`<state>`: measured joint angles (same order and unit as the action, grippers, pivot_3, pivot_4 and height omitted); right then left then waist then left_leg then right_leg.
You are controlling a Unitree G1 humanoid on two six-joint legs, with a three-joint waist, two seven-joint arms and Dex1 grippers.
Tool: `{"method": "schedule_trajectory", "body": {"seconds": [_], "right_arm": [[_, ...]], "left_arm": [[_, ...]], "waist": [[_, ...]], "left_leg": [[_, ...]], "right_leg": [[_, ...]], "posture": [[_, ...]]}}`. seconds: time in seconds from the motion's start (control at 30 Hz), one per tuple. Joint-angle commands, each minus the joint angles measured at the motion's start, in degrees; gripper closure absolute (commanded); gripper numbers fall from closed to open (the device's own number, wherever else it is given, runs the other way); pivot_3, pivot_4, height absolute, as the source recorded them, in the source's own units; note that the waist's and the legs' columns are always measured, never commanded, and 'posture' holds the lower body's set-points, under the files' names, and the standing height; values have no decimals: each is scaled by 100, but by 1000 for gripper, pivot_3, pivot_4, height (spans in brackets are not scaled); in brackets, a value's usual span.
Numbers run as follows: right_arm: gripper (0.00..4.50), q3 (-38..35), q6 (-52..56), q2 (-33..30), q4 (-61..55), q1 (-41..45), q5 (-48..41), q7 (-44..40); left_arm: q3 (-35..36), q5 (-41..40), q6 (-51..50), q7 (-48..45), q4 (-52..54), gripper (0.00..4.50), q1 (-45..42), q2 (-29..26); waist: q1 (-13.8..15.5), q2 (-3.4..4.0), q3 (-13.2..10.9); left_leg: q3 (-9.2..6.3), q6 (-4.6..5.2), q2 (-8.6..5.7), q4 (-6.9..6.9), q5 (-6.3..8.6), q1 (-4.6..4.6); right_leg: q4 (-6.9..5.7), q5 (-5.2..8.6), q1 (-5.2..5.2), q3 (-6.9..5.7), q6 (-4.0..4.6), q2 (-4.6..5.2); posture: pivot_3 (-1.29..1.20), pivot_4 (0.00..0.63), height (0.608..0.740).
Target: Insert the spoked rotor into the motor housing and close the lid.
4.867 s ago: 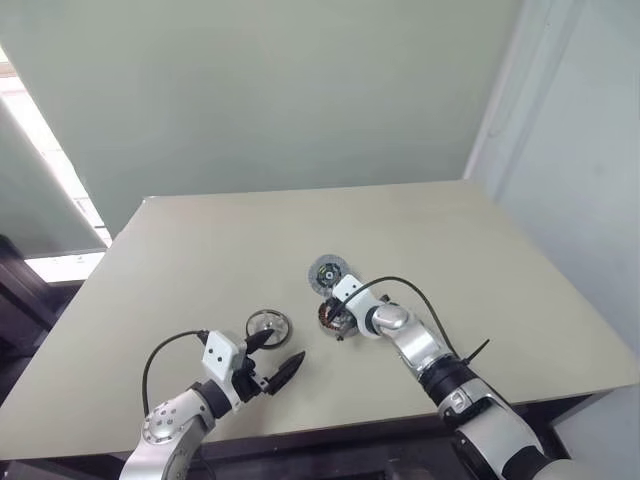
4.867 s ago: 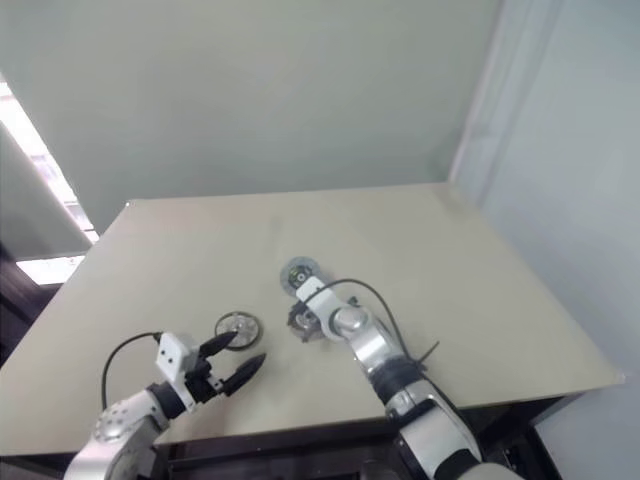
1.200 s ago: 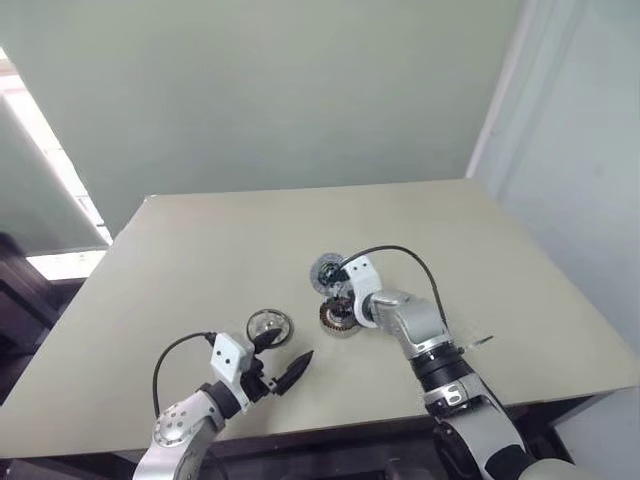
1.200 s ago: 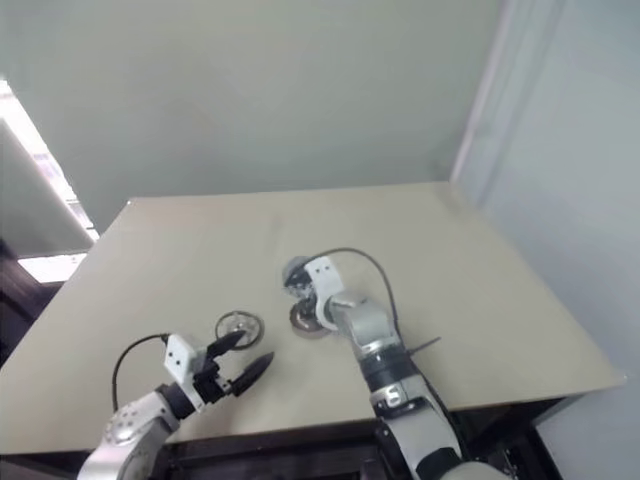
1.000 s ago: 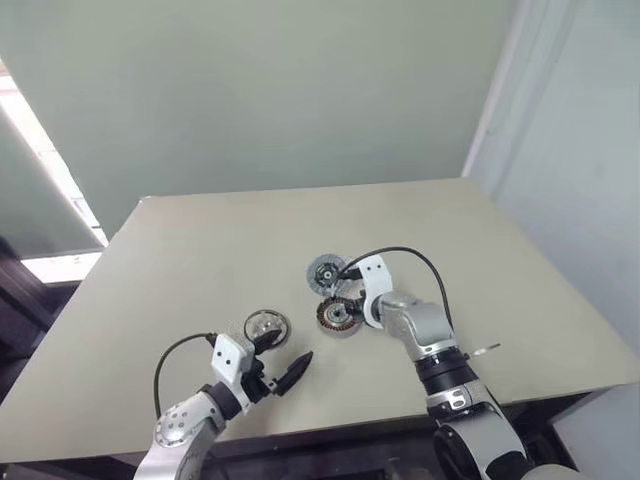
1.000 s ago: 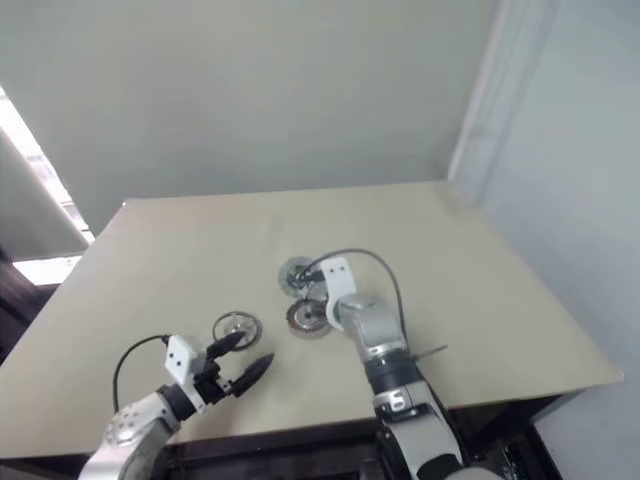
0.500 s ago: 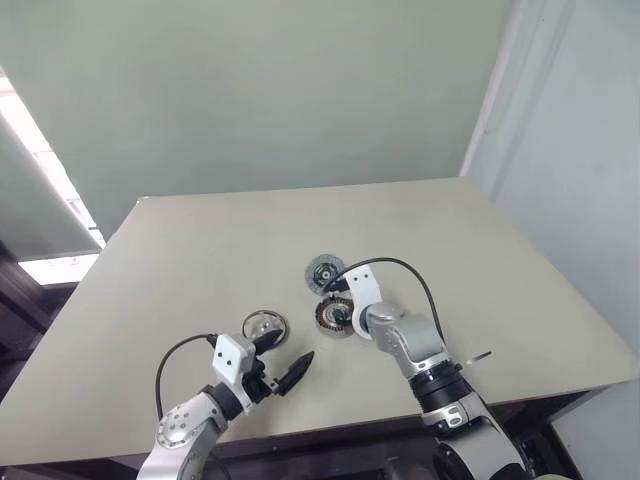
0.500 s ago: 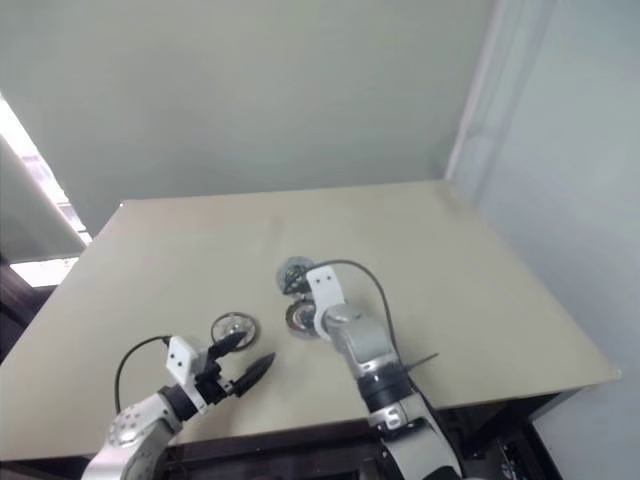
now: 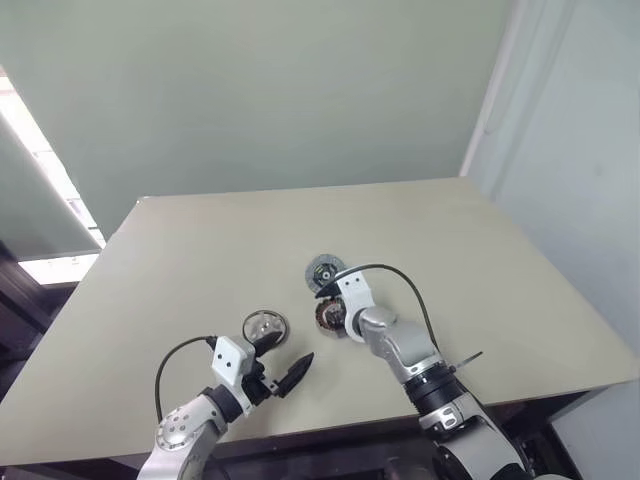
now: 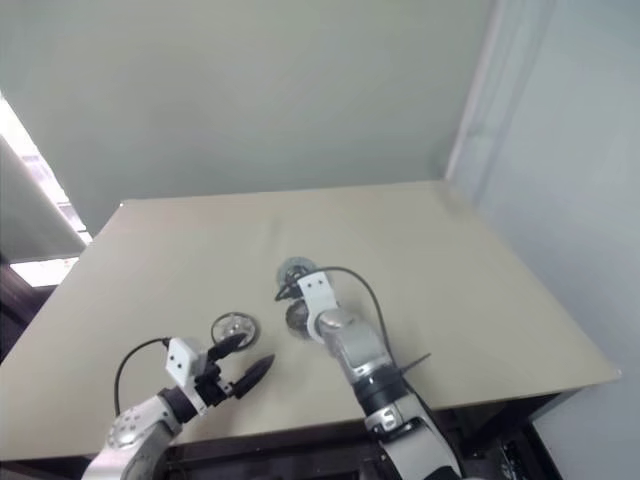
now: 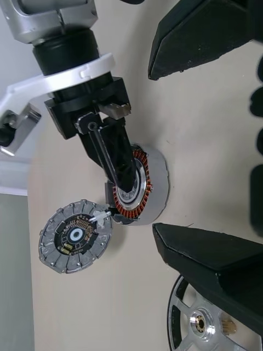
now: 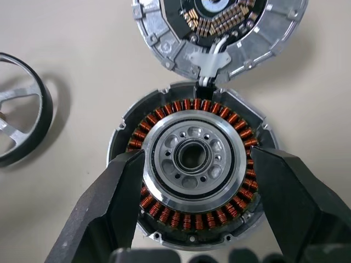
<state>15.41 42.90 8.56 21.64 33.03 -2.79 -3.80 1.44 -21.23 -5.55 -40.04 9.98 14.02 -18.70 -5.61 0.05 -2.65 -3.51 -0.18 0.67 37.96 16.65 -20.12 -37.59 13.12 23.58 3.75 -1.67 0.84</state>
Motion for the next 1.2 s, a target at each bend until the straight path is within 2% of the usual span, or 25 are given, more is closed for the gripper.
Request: {"method": "schedule_trajectory", "body": {"seconds": [0.03,0.5,0.6,0.83,1.2], "right_arm": [[1144,7,-329,443,75,204,17,46],[1144,108,-767,425,426,225,114,67],[2042,126,-794,417,422,218,123,57],[4468,163,-813,391,403,223,150,36],[4468,153,-693,376,301,254,175,-27]], "left_arm": [[54,-19,101,3,152,0,-25,-40],[50,-27,58,6,206,0,2,-71],[45,-28,61,7,207,0,6,-71],[43,-28,67,13,206,0,14,-70],[43,-27,74,13,189,0,9,-64]], "waist": [[0,0,0],[0,0,0],[5,1,-1],[-16,0,0],[-17,0,0]], "left_leg": [[0,0,0,0,0,0],[0,0,0,0,0,1],[-1,0,0,0,0,0],[-1,0,0,0,0,0],[-1,0,1,-1,0,1]], "right_leg": [[0,0,0,0,0,0],[0,0,0,0,0,0],[0,0,0,0,0,0],[0,0,0,-1,0,0],[0,0,0,0,0,-1]], "posture": [[0,0,740],[0,0,740],[0,0,740],[0,0,740],[0,0,740]]}}
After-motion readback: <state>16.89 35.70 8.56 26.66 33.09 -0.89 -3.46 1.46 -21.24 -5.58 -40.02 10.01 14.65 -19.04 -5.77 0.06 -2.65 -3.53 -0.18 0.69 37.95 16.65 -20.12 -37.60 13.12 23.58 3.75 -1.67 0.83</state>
